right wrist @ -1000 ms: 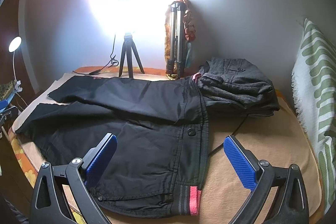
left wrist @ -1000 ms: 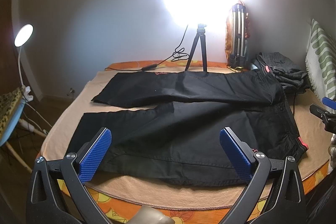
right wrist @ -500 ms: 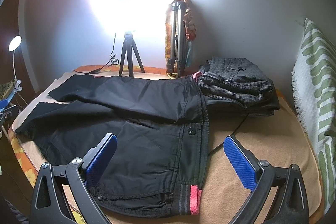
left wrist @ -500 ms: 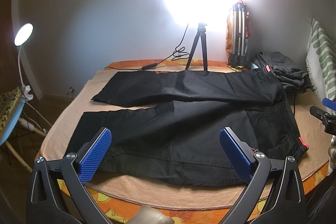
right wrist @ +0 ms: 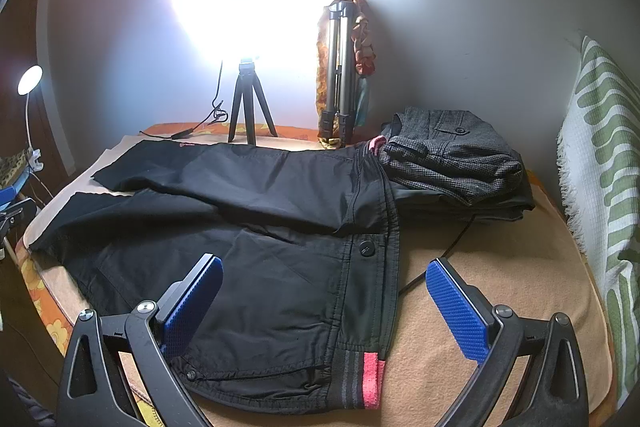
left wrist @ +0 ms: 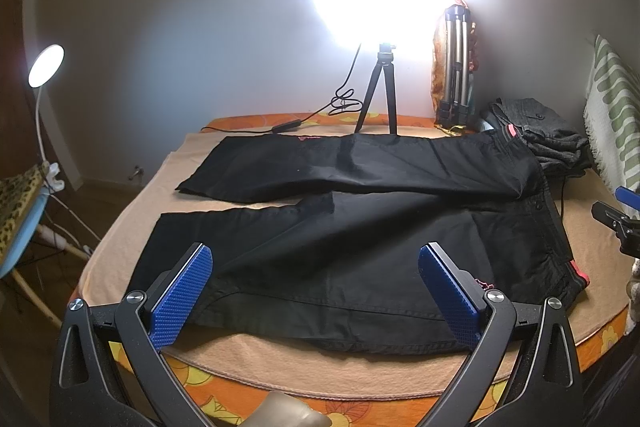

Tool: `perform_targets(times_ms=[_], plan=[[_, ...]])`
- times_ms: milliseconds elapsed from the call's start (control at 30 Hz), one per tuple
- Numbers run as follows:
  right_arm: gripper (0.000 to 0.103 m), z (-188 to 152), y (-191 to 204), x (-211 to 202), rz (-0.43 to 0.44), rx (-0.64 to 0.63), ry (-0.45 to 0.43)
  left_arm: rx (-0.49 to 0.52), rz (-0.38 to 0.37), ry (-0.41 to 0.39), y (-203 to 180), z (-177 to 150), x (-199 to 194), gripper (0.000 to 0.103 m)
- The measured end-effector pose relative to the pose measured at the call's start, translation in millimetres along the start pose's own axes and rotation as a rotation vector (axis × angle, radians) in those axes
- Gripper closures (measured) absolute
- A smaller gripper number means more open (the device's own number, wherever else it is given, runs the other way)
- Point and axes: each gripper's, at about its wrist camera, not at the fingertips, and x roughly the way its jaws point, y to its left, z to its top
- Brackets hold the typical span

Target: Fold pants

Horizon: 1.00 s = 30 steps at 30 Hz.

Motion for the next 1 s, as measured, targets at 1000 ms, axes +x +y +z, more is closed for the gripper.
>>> perform_targets(times_ms=[1000], plan=[[0.0,-2.6,4.2,0.4,0.001,-0.007,0.003,0.003,-0.002,0.007,0.2,-0.5,1.2,0.0]])
